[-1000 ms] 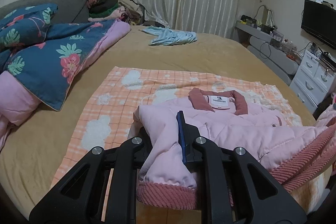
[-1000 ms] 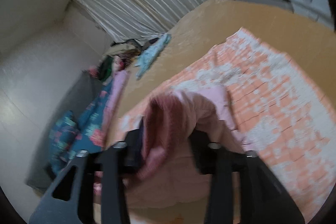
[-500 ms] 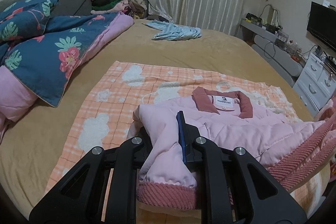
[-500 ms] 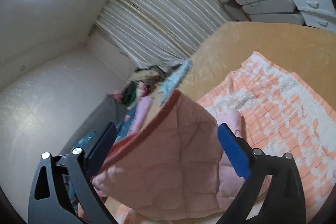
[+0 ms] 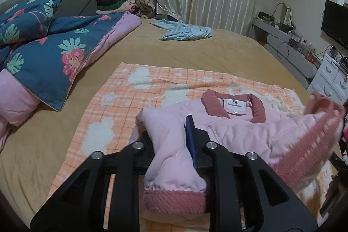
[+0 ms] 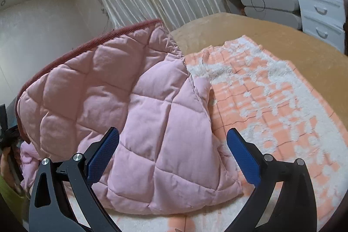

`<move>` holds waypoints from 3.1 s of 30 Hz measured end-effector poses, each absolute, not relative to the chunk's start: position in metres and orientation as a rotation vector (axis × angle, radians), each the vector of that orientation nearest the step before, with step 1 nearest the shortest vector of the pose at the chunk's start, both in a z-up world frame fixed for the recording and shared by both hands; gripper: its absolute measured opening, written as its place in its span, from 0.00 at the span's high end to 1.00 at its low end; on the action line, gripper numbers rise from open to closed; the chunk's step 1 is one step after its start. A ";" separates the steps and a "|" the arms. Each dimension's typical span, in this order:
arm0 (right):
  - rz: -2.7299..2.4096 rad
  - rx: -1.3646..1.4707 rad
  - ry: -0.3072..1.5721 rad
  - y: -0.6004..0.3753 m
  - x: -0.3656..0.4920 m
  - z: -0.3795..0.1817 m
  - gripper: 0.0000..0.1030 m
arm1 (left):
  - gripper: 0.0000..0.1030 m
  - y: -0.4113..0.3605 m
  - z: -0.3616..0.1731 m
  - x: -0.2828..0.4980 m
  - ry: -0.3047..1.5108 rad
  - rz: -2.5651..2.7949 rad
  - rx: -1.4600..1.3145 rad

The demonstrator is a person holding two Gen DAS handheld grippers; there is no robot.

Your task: Fold large clothes

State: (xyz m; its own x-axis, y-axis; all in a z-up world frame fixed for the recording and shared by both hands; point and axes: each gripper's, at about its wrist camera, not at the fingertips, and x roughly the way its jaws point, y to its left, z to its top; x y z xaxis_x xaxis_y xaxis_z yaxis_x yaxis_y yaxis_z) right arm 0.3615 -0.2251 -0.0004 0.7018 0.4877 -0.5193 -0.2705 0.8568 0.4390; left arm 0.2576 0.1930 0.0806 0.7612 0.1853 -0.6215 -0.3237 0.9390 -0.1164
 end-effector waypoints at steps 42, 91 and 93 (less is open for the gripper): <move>0.356 -0.043 0.761 -0.182 0.384 -0.038 0.35 | 0.14 0.228 -0.059 0.219 0.778 0.182 -0.425; 0.182 -0.012 0.715 -0.178 0.432 -0.024 0.24 | 0.75 0.220 -0.036 0.322 0.807 0.364 -0.201; 0.181 -0.012 0.685 -0.180 0.422 -0.014 0.18 | 0.73 0.220 -0.029 0.315 0.804 0.356 -0.219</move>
State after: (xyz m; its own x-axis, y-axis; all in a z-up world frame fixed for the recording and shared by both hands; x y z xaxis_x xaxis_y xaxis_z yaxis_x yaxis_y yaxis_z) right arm 0.4221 -0.1803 -0.0144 0.7595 0.1622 -0.6300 -0.1702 0.9842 0.0483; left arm 0.3150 0.2204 -0.0293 0.6391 0.2270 -0.7349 -0.3912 0.9186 -0.0565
